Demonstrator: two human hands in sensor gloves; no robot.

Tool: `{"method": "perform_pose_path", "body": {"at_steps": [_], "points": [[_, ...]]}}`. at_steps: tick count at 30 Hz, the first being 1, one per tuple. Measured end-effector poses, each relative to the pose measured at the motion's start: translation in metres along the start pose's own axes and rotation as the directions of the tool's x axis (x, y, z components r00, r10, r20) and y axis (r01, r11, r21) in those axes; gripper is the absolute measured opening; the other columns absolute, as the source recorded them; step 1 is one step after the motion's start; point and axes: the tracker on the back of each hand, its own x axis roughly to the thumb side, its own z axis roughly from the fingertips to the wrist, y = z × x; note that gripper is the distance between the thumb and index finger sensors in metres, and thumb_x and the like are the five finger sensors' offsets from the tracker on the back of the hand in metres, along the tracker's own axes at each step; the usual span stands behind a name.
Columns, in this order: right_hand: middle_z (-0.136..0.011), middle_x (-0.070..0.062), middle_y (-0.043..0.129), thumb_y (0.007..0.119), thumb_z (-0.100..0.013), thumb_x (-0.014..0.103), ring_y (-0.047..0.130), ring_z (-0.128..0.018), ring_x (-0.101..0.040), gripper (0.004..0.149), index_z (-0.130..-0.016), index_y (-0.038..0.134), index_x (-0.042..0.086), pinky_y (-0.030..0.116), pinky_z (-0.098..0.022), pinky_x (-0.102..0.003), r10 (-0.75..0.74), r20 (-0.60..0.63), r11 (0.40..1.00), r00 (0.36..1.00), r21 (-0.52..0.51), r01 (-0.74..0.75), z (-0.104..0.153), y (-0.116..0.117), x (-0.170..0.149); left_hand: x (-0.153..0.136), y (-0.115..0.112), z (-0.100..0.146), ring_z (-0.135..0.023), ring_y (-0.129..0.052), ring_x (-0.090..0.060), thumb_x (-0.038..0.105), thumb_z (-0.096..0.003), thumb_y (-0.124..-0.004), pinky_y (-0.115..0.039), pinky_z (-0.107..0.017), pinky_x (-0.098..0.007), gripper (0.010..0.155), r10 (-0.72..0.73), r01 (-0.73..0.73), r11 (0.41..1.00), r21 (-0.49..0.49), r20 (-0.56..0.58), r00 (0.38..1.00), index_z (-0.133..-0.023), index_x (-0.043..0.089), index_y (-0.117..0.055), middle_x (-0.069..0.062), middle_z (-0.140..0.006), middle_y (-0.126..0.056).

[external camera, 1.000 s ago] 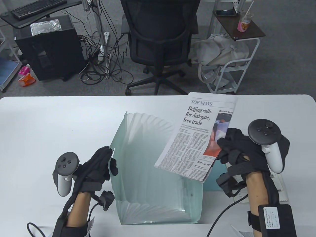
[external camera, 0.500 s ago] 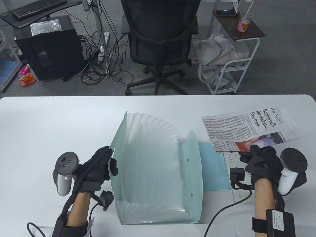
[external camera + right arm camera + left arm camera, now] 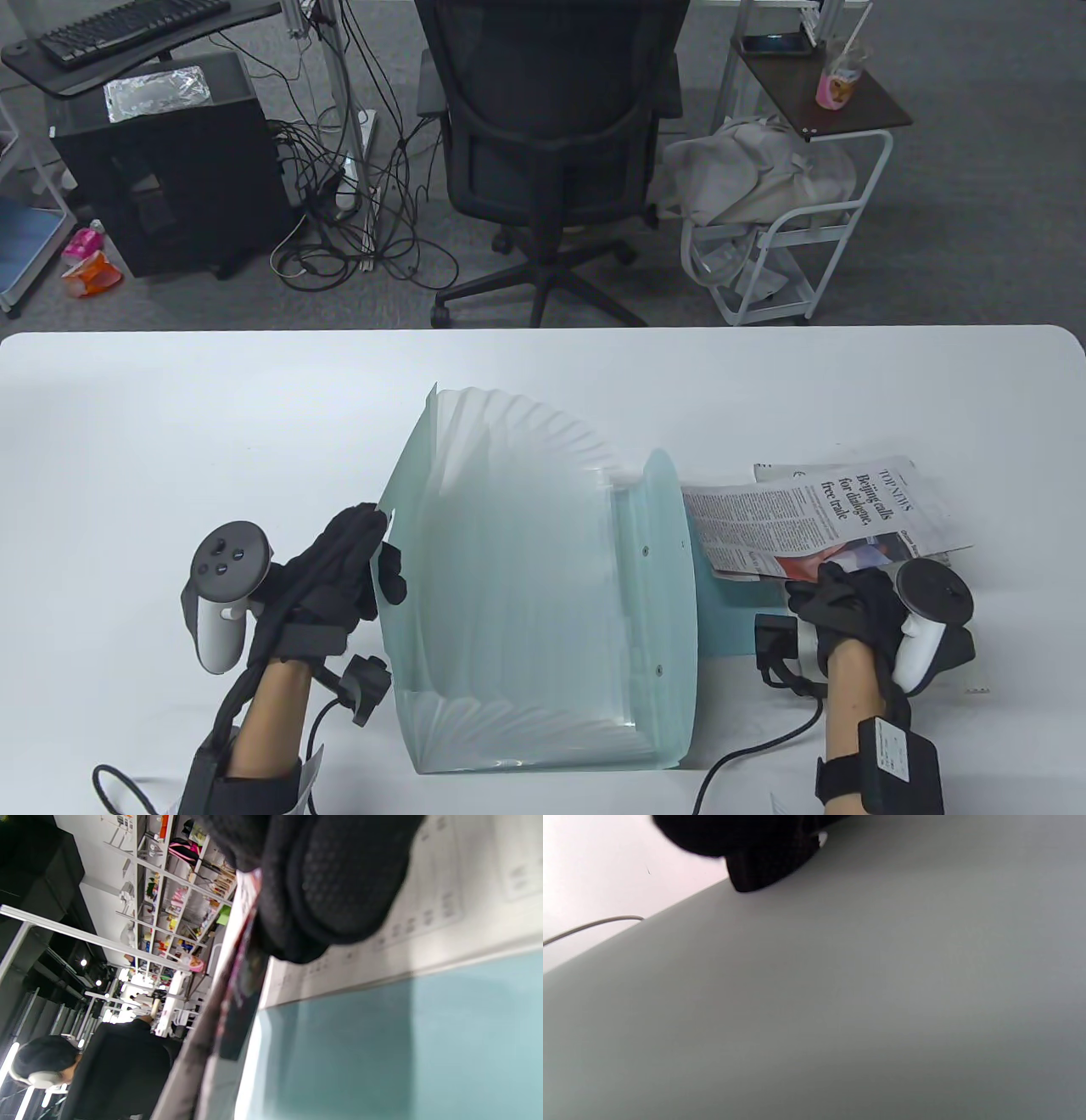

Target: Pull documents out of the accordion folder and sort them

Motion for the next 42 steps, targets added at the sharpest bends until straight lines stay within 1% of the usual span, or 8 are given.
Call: {"method": "perform_pose_path", "body": {"at_steps": [10,16,22,26,28,32,37,42], "points": [[-0.074,-0.013,0.082,0.068,-0.047,0.019,0.103,-0.043,-0.017,0.053,-0.088,0.044,-0.004,0.094,-0.030,-0.021,0.032,-0.092,0.999,0.995,0.008,-0.031,-0.003,0.004,-0.021,0.000,0.000,-0.001,-0.046,-0.102,-0.019,0.054,-0.0676,-0.051,-0.083,-0.029,-0.029,0.073,-0.002,0.002,1.000,0.002,0.002,1.000,-0.111,-0.005,-0.051,-0.021,-0.080,-0.084],[-0.071,-0.014,0.084,0.068,-0.048,0.030,0.103,-0.040,-0.019,0.062,-0.089,0.043,-0.009,0.093,-0.027,-0.023,0.193,-0.132,0.981,0.972,0.055,-0.187,0.002,0.002,-0.026,0.000,0.000,-0.001,-0.046,-0.102,-0.019,0.054,-0.0675,-0.051,-0.083,-0.029,-0.029,0.073,-0.002,0.002,1.000,0.002,0.001,1.000,-0.110,-0.005,-0.052,-0.021,-0.080,-0.084],[-0.063,-0.012,0.092,0.066,-0.048,0.032,0.105,-0.031,-0.020,0.057,-0.086,0.054,-0.008,0.094,-0.019,-0.024,0.502,-0.120,0.860,0.856,0.169,-0.481,0.005,-0.007,-0.025,0.000,0.000,-0.001,-0.047,-0.101,-0.019,0.054,-0.0676,-0.051,-0.083,-0.030,-0.029,0.073,-0.003,0.003,1.000,0.002,0.001,1.000,-0.111,-0.004,-0.051,-0.021,-0.080,-0.084],[-0.059,-0.011,0.094,0.066,-0.048,0.032,0.105,-0.026,-0.019,0.053,-0.085,0.059,-0.006,0.093,-0.016,-0.023,0.572,-0.092,0.816,0.815,0.158,-0.555,0.009,-0.009,-0.015,0.000,0.000,-0.001,-0.047,-0.101,-0.019,0.055,-0.0676,-0.051,-0.083,-0.030,-0.029,0.073,-0.005,0.005,1.000,0.000,0.003,1.000,-0.111,-0.004,-0.051,-0.021,-0.080,-0.084],[-0.059,-0.011,0.094,0.066,-0.048,0.033,0.105,-0.026,-0.019,0.053,-0.084,0.060,-0.005,0.093,-0.015,-0.023,0.627,-0.053,0.774,0.777,0.150,-0.615,0.013,-0.007,-0.006,0.000,-0.001,-0.001,-0.047,-0.101,-0.019,0.055,-0.0676,-0.051,-0.083,-0.030,-0.029,0.073,-0.007,0.007,1.000,0.001,0.003,1.000,-0.111,-0.004,-0.051,-0.020,-0.080,-0.084],[-0.061,-0.011,0.095,0.066,-0.048,0.035,0.105,-0.029,-0.021,0.054,-0.086,0.061,-0.003,0.093,-0.018,-0.025,0.678,0.093,0.730,0.729,0.031,-0.683,0.027,0.003,0.020,-0.001,-0.001,-0.001,-0.046,-0.101,-0.019,0.056,-0.0672,-0.051,-0.083,-0.030,-0.028,0.074,-0.002,0.002,1.000,-0.004,0.001,1.000,-0.111,-0.004,-0.051,-0.020,-0.081,-0.084],[-0.084,-0.017,0.083,0.065,-0.048,0.039,0.097,-0.059,-0.034,0.059,-0.094,0.054,0.004,0.087,-0.044,-0.039,0.652,0.390,0.738,0.651,-0.127,-0.663,0.052,0.027,0.050,-0.004,-0.006,-0.004,-0.047,-0.100,-0.017,0.059,-0.0666,-0.051,-0.083,-0.030,-0.028,0.077,0.028,-0.028,0.999,-0.021,0.005,1.000,-0.112,-0.003,-0.050,-0.019,-0.081,-0.083],[-0.102,-0.020,0.063,0.063,-0.048,0.045,0.078,-0.084,-0.042,0.066,-0.101,0.044,0.009,0.070,-0.064,-0.051,0.666,0.562,0.714,0.491,-0.290,-0.637,0.073,0.049,0.073,-0.004,-0.008,-0.004,-0.047,-0.100,-0.016,0.059,-0.0665,-0.051,-0.083,-0.030,-0.027,0.077,0.031,-0.031,0.999,-0.015,0.008,0.999,-0.112,-0.003,-0.049,-0.018,-0.081,-0.083]]}}
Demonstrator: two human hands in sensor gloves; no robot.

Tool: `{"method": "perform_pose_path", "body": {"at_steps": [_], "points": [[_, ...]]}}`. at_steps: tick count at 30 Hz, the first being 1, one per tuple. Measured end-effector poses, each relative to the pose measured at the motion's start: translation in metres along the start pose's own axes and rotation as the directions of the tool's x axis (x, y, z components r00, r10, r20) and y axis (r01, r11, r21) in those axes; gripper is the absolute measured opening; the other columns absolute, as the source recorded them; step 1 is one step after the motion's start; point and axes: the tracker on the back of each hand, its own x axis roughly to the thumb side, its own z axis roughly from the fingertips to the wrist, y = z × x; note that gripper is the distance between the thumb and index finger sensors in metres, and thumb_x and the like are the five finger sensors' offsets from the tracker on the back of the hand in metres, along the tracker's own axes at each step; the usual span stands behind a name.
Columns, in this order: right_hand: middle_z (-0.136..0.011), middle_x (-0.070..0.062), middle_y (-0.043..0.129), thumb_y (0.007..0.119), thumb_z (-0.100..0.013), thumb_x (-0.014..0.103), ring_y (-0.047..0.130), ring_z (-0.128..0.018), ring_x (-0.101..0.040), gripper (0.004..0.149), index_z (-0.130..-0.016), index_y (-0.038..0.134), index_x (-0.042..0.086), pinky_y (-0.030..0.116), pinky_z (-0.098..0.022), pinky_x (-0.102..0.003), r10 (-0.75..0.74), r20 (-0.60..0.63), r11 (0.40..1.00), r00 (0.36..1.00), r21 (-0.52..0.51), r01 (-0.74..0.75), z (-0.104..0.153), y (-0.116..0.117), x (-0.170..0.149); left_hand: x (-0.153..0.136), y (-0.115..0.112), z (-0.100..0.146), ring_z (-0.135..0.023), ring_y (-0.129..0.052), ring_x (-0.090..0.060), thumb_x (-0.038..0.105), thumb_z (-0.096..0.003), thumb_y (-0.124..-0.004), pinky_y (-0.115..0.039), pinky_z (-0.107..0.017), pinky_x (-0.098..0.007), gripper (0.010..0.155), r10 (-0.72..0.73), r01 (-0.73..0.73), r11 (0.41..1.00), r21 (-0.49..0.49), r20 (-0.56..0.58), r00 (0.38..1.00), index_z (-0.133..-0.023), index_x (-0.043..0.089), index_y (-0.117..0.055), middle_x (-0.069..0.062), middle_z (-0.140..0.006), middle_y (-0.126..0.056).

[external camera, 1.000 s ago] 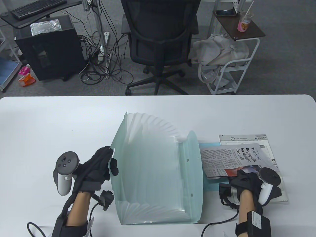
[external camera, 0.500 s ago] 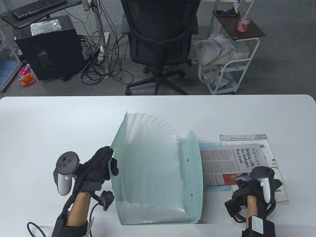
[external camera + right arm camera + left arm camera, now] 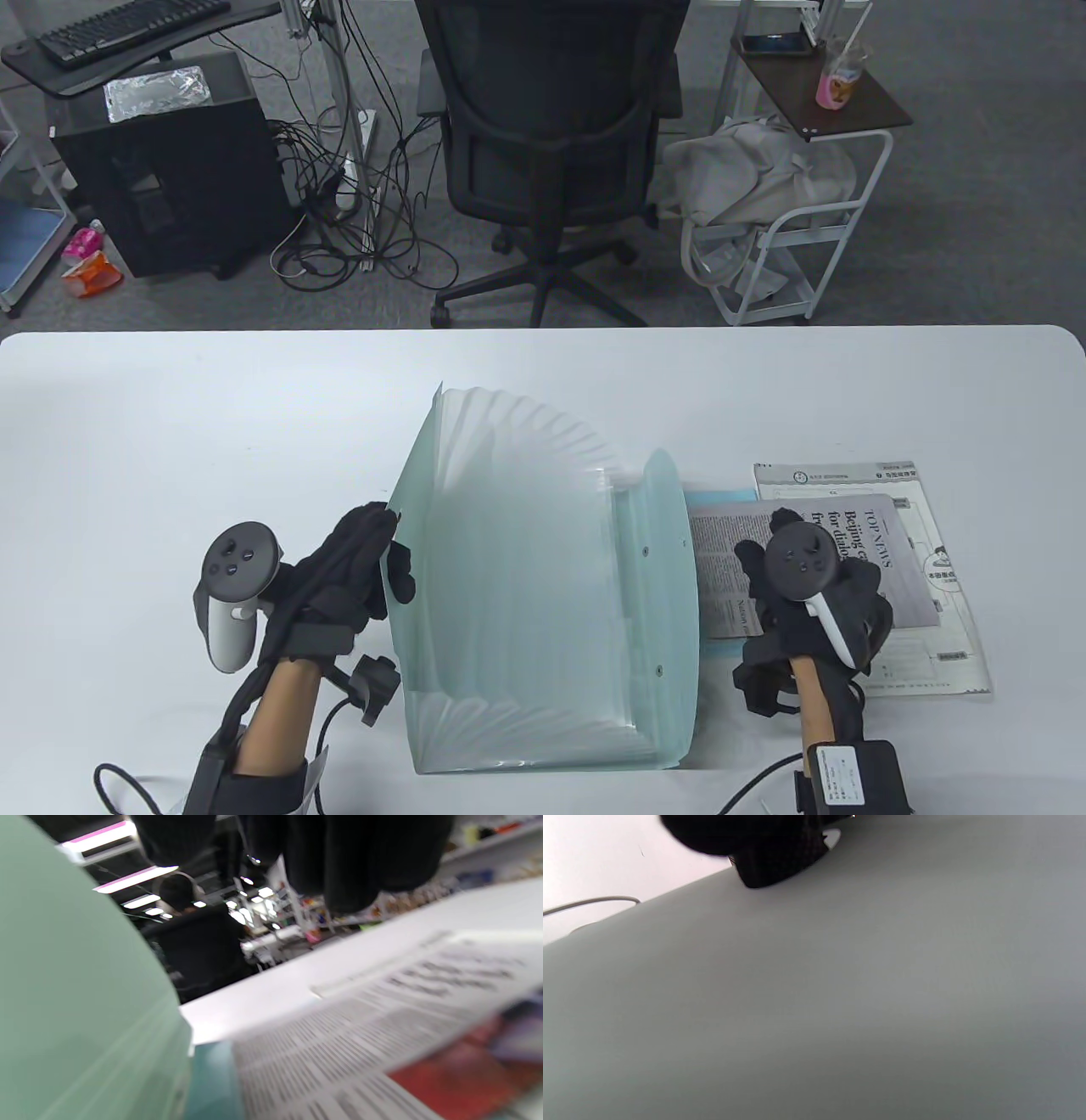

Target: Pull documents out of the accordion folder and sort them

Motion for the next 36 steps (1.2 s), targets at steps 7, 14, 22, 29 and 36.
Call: {"method": "perform_pose_path", "body": {"at_steps": [7,14,22,29,36], "points": [[-0.111,-0.024,0.044,0.056,-0.048,0.053,0.055,-0.097,-0.050,0.074,-0.105,0.036,0.009,0.049,-0.071,-0.061,-0.099,0.126,0.993,0.987,-0.044,0.105,-0.002,-0.006,0.023,0.002,0.001,-0.002,-0.046,-0.101,-0.018,0.059,-0.0658,-0.053,-0.083,-0.030,-0.028,0.079,0.006,-0.006,1.000,-0.007,0.011,1.000,-0.111,-0.006,-0.049,-0.018,-0.081,-0.083],[-0.111,-0.025,0.041,0.056,-0.049,0.053,0.050,-0.098,-0.051,0.075,-0.105,0.035,0.009,0.044,-0.072,-0.063,-0.127,0.119,0.990,0.985,-0.042,0.133,-0.004,-0.011,0.015,0.004,0.007,-0.009,-0.046,-0.100,-0.018,0.060,-0.0643,-0.058,-0.083,-0.030,-0.029,0.080,0.052,-0.053,0.998,-0.044,-0.022,0.998,-0.111,-0.005,-0.049,-0.017,-0.081,-0.083],[-0.111,-0.025,0.041,0.056,-0.049,0.052,0.050,-0.098,-0.052,0.074,-0.105,0.035,0.009,0.043,-0.072,-0.062,-0.181,0.119,0.983,0.976,-0.019,0.185,-0.006,-0.012,0.010,0.020,-0.007,-0.012,-0.048,-0.100,-0.019,0.059,-0.0656,-0.055,-0.083,-0.031,-0.029,0.079,-0.095,0.092,0.994,-0.052,-0.057,0.994,-0.113,-0.003,-0.048,-0.019,-0.086,-0.080],[-0.111,-0.025,0.041,0.056,-0.049,0.052,0.051,-0.098,-0.051,0.074,-0.105,0.035,0.008,0.044,-0.072,-0.062,-0.168,0.148,0.985,0.975,-0.003,0.171,-0.004,-0.008,0.015,0.047,-0.067,-0.029,-0.040,-0.098,-0.016,0.061,-0.0668,-0.052,-0.080,-0.026,-0.027,0.075,-0.437,0.429,0.897,-0.111,-0.065,0.897,-0.112,0.001,-0.054,-0.012,-0.078,-0.085],[-0.111,-0.025,0.041,0.056,-0.049,0.052,0.051,-0.097,-0.052,0.074,-0.105,0.036,0.008,0.045,-0.072,-0.062,-0.168,0.152,0.986,0.974,0.007,0.169,-0.004,-0.007,0.017,0.045,-0.159,-0.056,-0.038,-0.098,-0.018,0.059,-0.0659,-0.054,-0.080,-0.025,-0.027,0.080,-0.700,0.675,0.704,-0.222,-0.058,0.711,-0.110,-0.007,-0.049,-0.014,-0.076,-0.085]]}}
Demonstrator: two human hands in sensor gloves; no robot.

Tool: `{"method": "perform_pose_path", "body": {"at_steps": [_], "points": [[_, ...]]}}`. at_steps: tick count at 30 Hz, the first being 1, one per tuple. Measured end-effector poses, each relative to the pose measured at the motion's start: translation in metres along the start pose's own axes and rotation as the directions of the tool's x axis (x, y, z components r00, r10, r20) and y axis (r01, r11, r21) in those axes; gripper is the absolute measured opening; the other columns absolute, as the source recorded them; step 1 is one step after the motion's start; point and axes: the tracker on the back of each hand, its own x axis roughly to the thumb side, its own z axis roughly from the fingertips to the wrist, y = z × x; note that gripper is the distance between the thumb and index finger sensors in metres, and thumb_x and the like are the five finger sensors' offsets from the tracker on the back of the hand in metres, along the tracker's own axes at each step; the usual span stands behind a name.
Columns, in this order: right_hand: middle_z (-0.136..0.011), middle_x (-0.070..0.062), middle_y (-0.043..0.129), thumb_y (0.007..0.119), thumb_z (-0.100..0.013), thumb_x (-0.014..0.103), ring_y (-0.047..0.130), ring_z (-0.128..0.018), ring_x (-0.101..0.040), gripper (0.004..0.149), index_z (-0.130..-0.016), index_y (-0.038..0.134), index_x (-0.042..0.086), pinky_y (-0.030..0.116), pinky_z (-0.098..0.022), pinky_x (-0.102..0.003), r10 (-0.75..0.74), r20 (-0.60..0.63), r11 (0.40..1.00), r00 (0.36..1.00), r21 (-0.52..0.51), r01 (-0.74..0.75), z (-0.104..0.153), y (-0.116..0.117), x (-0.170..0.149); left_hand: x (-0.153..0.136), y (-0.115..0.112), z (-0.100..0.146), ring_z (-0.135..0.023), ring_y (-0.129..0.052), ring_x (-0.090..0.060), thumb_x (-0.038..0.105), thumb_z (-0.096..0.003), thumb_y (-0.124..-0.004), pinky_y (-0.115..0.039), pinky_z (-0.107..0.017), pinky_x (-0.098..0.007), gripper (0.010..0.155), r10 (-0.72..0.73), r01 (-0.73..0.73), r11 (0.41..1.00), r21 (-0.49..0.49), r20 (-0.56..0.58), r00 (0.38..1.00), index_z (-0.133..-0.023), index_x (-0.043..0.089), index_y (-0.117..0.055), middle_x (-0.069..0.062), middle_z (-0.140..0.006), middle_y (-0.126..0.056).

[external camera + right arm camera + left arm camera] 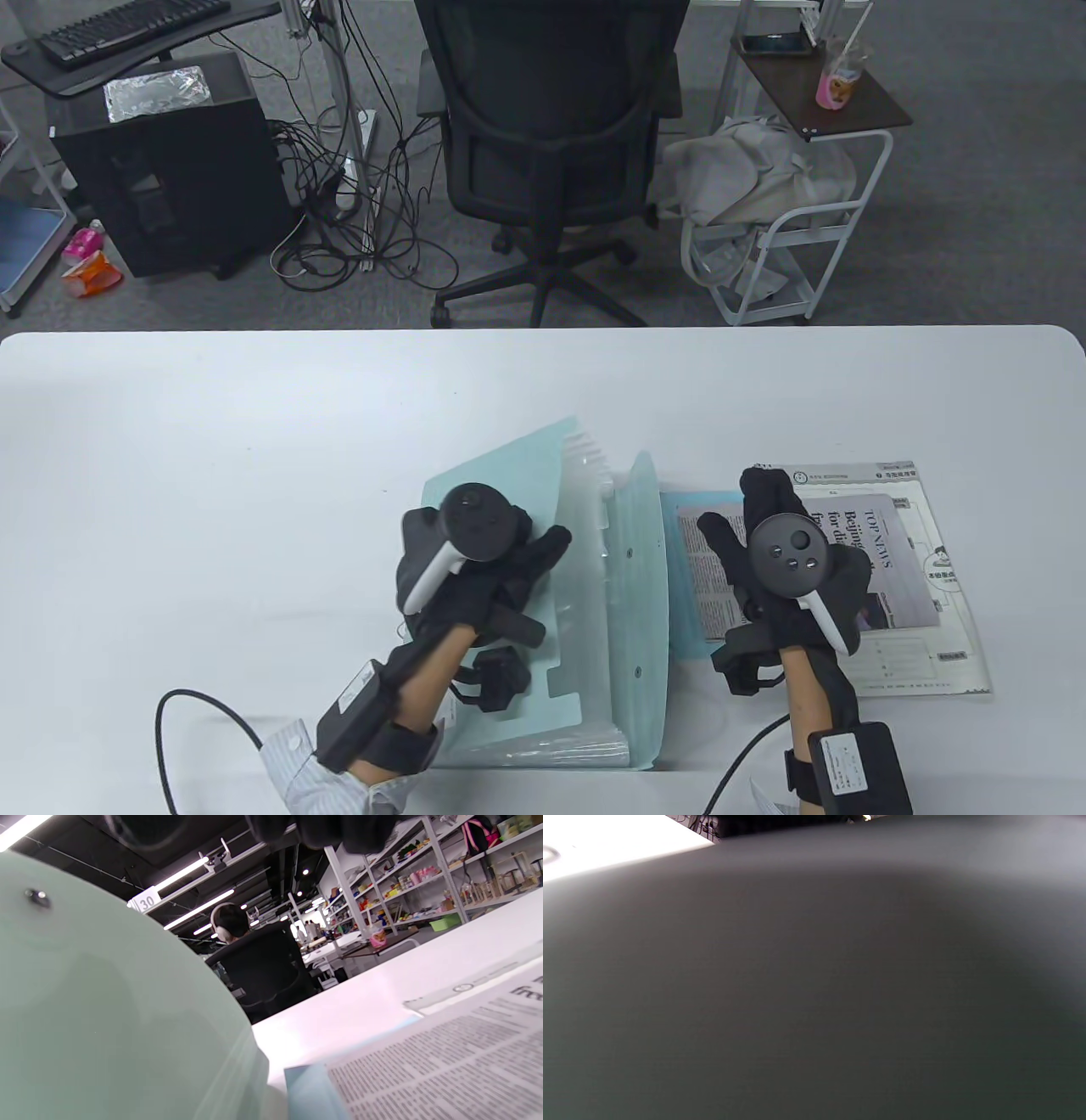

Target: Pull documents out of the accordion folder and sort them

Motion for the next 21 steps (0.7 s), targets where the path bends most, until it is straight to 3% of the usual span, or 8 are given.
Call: {"method": "perform_pose_path", "body": {"at_steps": [4,8,17,21], "points": [[-0.111,-0.025,0.042,0.056,-0.049,0.052,0.052,-0.097,-0.052,0.074,-0.105,0.036,0.008,0.045,-0.072,-0.062,-0.002,-0.001,1.000,1.000,0.004,0.002,0.000,0.000,0.000,0.015,-0.039,-0.017,-0.042,-0.098,-0.017,0.060,-0.0661,-0.051,-0.081,-0.027,-0.027,0.087,-0.126,0.123,0.990,-0.065,-0.031,0.992,-0.110,-0.014,-0.036,-0.014,-0.080,-0.081],[-0.111,-0.025,0.042,0.056,-0.049,0.052,0.052,-0.097,-0.052,0.074,-0.105,0.036,0.008,0.045,-0.071,-0.062,-0.010,0.006,1.000,1.000,0.006,0.010,0.001,0.000,0.000,0.014,-0.068,-0.036,-0.043,-0.099,-0.019,0.059,-0.0654,-0.052,-0.082,-0.028,-0.029,0.086,-0.144,0.136,0.984,-0.117,-0.061,0.988,-0.110,-0.012,-0.036,-0.014,-0.081,-0.081],[-0.111,-0.025,0.042,0.056,-0.049,0.052,0.052,-0.097,-0.052,0.074,-0.105,0.035,0.008,0.045,-0.071,-0.062,-0.023,0.007,1.000,1.000,0.014,0.023,0.001,0.000,-0.001,0.016,-0.091,-0.051,-0.048,-0.099,-0.022,0.061,-0.0641,-0.053,-0.082,-0.032,-0.031,0.084,-0.235,0.213,0.964,-0.159,-0.135,0.962,-0.111,-0.008,-0.043,-0.016,-0.085,-0.081],[-0.111,-0.026,0.041,0.056,-0.049,0.052,0.052,-0.097,-0.052,0.074,-0.105,0.035,0.008,0.045,-0.071,-0.062,-0.030,0.008,0.999,1.000,0.020,0.030,0.002,0.001,-0.002,0.020,-0.090,-0.050,-0.046,-0.100,-0.016,0.032,-0.0626,-0.069,-0.084,-0.030,-0.027,0.060,-0.319,0.300,0.945,-0.130,-0.164,0.934,-0.109,-0.001,-0.051,-0.012,-0.082,-0.083]]}}
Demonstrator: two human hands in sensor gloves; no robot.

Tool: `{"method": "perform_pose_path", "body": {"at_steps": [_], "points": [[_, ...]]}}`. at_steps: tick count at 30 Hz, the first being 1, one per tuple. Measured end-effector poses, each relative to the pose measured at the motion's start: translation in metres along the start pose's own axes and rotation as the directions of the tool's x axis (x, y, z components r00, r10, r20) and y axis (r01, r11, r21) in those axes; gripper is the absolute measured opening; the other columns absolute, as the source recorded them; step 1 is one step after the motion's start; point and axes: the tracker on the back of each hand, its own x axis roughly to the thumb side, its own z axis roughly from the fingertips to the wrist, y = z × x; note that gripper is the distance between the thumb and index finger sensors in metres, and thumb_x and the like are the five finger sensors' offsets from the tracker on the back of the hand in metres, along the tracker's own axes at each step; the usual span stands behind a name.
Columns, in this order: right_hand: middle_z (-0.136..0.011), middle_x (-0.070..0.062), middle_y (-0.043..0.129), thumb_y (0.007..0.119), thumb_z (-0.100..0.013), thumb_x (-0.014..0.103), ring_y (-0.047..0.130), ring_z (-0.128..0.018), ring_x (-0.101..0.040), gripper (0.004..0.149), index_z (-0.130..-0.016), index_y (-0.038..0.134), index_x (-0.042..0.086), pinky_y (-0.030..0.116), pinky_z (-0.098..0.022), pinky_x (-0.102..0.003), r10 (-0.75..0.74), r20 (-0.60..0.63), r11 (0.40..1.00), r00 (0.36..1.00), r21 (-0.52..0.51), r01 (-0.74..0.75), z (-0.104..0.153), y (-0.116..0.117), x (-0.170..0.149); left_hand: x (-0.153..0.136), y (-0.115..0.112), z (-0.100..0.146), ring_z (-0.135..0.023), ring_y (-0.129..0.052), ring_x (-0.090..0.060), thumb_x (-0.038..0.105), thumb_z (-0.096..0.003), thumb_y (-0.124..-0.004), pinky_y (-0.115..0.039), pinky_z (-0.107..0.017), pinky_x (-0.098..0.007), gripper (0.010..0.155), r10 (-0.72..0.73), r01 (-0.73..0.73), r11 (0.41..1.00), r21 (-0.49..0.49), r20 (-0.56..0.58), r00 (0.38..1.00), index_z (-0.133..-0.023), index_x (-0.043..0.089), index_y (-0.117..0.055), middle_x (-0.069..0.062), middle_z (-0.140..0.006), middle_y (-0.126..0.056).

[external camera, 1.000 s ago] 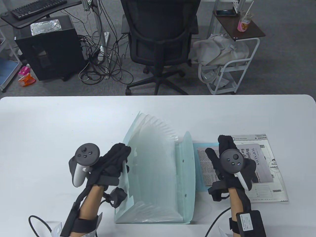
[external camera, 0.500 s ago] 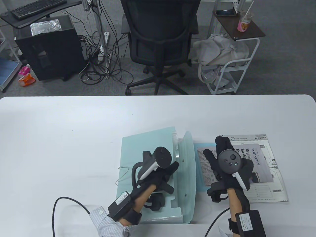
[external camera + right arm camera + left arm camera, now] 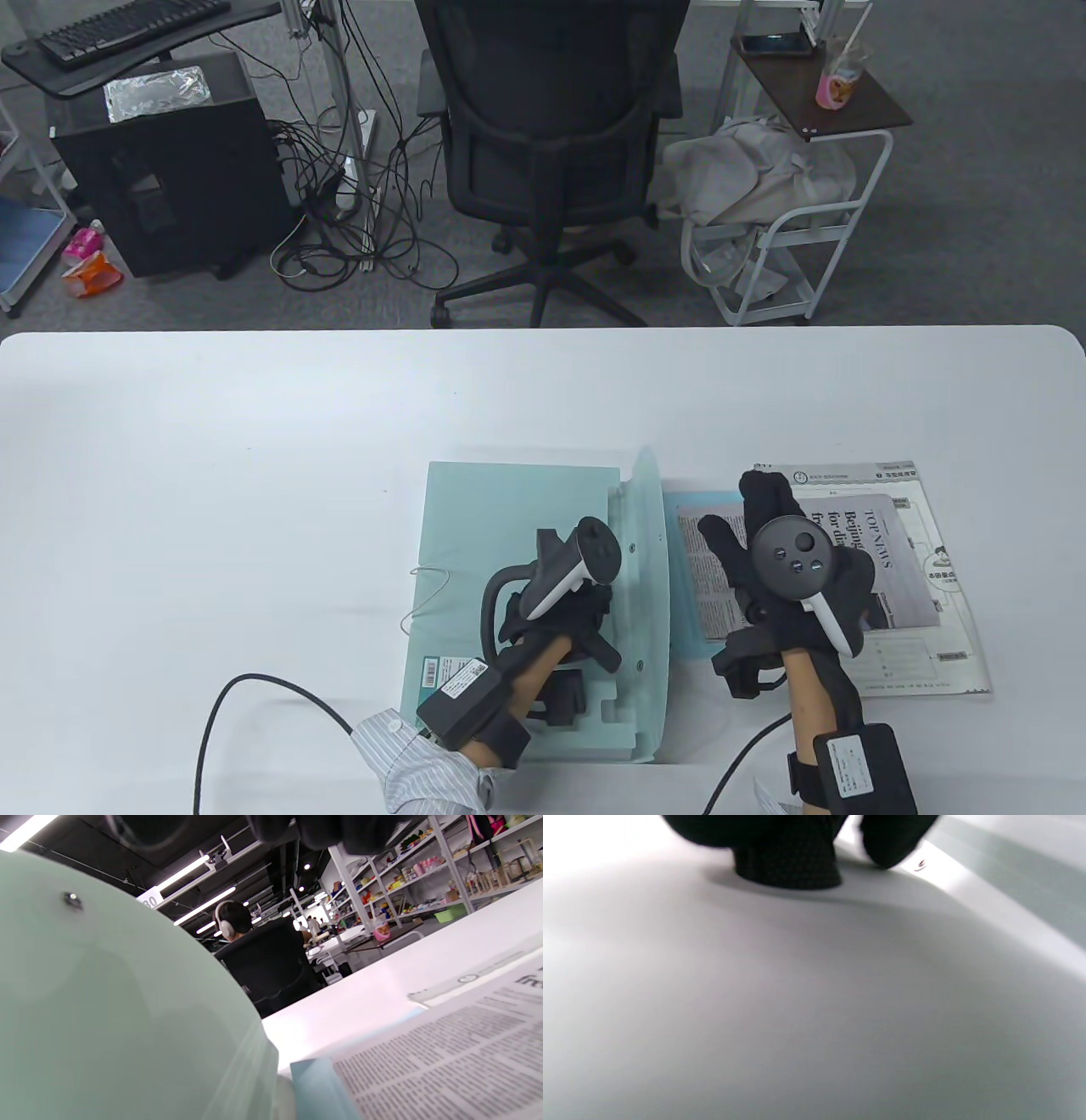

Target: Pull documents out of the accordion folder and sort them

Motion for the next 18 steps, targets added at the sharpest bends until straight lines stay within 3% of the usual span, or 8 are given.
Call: {"method": "perform_pose_path", "body": {"at_steps": [3,6,10,13,15,18], "points": [[-0.111,-0.026,0.041,0.056,-0.049,0.052,0.052,-0.097,-0.052,0.074,-0.105,0.035,0.008,0.045,-0.071,-0.062,-0.001,0.000,1.000,1.000,0.007,0.001,0.000,0.000,0.000,0.007,0.000,0.006,-0.044,-0.100,-0.013,0.029,-0.0600,-0.072,-0.084,-0.029,-0.025,0.059,-0.090,0.089,0.992,0.087,0.002,0.996,-0.108,0.000,-0.054,-0.010,-0.080,-0.084],[-0.111,-0.026,0.041,0.056,-0.049,0.052,0.052,-0.097,-0.052,0.074,-0.105,0.035,0.008,0.045,-0.071,-0.062,0.007,-0.001,1.000,1.000,0.009,-0.007,0.001,0.000,0.000,0.011,0.002,0.012,-0.045,-0.098,-0.013,0.037,-0.0573,-0.076,-0.082,-0.030,-0.025,0.067,-0.198,0.199,0.969,0.145,-0.019,0.980,-0.109,0.002,-0.053,-0.007,-0.081,-0.082],[-0.111,-0.026,0.042,0.056,-0.049,0.052,0.052,-0.097,-0.052,0.074,-0.105,0.035,0.008,0.045,-0.071,-0.062,0.007,-0.001,1.000,1.000,0.011,-0.007,0.001,0.000,-0.001,0.005,0.016,0.023,-0.048,-0.098,-0.017,0.043,-0.0580,-0.074,-0.082,-0.033,-0.029,0.071,-0.154,0.147,0.971,0.186,0.024,0.988,-0.110,0.002,-0.051,-0.009,-0.086,-0.081],[-0.111,-0.026,0.042,0.056,-0.049,0.052,0.052,-0.097,-0.052,0.074,-0.105,0.036,0.008,0.045,-0.071,-0.062,0.010,0.001,1.000,1.000,0.020,-0.010,0.002,0.001,0.000,-0.007,0.031,0.034,-0.068,-0.096,-0.028,0.047,-0.0581,-0.073,-0.080,-0.048,-0.040,0.073,-0.119,0.108,0.974,0.200,0.044,0.992,-0.112,0.003,-0.051,-0.014,-0.096,-0.078],[-0.111,-0.026,0.042,0.056,-0.049,0.052,0.052,-0.097,-0.052,0.074,-0.105,0.036,0.008,0.045,-0.071,-0.062,0.018,0.002,1.000,1.000,0.026,-0.018,0.002,0.002,0.000,-0.017,0.039,0.040,-0.079,-0.091,-0.034,0.047,-0.0578,-0.073,-0.076,-0.057,-0.045,0.074,-0.172,0.163,0.965,0.207,0.030,0.985,-0.114,0.005,-0.050,-0.015,-0.102,-0.074],[-0.110,-0.026,0.042,0.056,-0.049,0.052,0.052,-0.096,-0.052,0.074,-0.105,0.036,0.007,0.046,-0.071,-0.062,0.029,0.005,0.999,1.000,0.033,-0.029,0.002,0.004,0.000,-0.041,0.042,0.045,-0.091,-0.081,-0.040,0.046,-0.0579,-0.073,-0.070,-0.065,-0.052,0.073,-0.195,0.190,0.973,0.133,0.026,0.980,-0.115,0.008,-0.050,-0.016,-0.110,-0.067]]}}
